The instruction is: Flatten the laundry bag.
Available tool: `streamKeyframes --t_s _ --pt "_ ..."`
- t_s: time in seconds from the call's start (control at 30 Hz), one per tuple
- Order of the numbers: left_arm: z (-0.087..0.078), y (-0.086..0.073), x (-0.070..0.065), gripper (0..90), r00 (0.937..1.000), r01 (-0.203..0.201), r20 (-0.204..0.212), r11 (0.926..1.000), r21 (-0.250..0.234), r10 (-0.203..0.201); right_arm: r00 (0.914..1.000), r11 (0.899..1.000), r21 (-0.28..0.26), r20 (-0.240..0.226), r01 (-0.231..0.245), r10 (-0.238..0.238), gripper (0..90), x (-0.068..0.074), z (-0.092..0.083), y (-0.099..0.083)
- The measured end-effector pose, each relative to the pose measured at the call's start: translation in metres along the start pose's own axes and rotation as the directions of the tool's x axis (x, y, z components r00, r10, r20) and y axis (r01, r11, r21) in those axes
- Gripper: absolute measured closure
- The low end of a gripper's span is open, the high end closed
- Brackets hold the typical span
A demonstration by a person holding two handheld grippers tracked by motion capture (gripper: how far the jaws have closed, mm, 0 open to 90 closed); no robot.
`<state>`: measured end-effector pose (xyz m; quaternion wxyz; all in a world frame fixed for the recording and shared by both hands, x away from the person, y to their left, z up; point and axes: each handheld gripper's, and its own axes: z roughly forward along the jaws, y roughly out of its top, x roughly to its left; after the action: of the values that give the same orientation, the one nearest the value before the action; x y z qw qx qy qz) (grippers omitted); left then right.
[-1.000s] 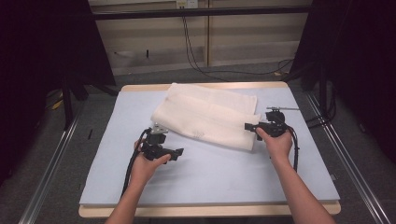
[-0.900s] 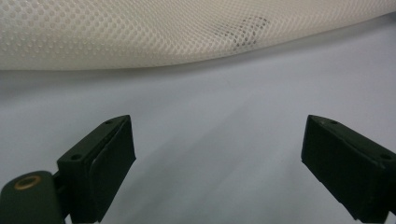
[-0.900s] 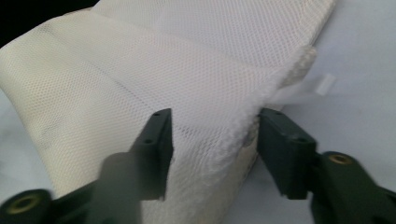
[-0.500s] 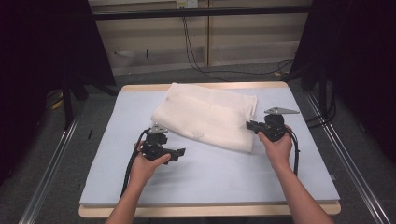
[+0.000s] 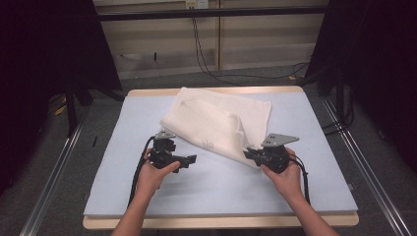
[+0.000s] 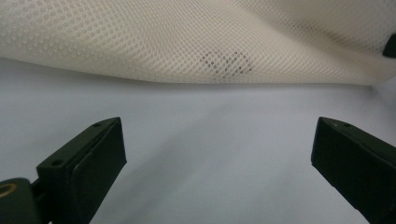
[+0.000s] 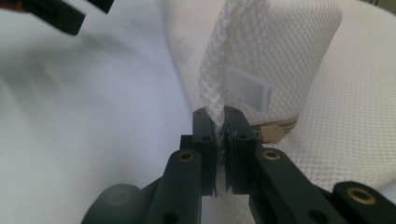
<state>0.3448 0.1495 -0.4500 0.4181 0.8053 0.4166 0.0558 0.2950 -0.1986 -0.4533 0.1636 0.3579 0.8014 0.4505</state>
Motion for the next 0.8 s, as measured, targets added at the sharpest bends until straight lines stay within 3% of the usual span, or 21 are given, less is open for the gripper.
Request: streamKeyframes --t_s 0.3,0.53,0.8 --pt "0.001 0.001 -0.005 1.0 0.9998 0.003 0.022 1.0000 -0.006 -0.003 0.9937 0.993 0.069 -0.065 0.096 -0.091 84.2 0.024 0.006 -0.015" --pt "0.005 0.009 -0.013 0.5 0.9988 0.017 0.047 0.9997 -0.018 -0.016 0.9902 0.990 0.084 -0.086 0.117 -0.110 83.8 0.029 0.007 -0.021" --pt "0.016 0.016 -0.022 4.4 0.9979 -0.025 0.059 0.9990 -0.037 0.027 0.9833 0.983 0.096 -0.105 0.159 -0.149 83.6 0.036 0.004 -0.027"
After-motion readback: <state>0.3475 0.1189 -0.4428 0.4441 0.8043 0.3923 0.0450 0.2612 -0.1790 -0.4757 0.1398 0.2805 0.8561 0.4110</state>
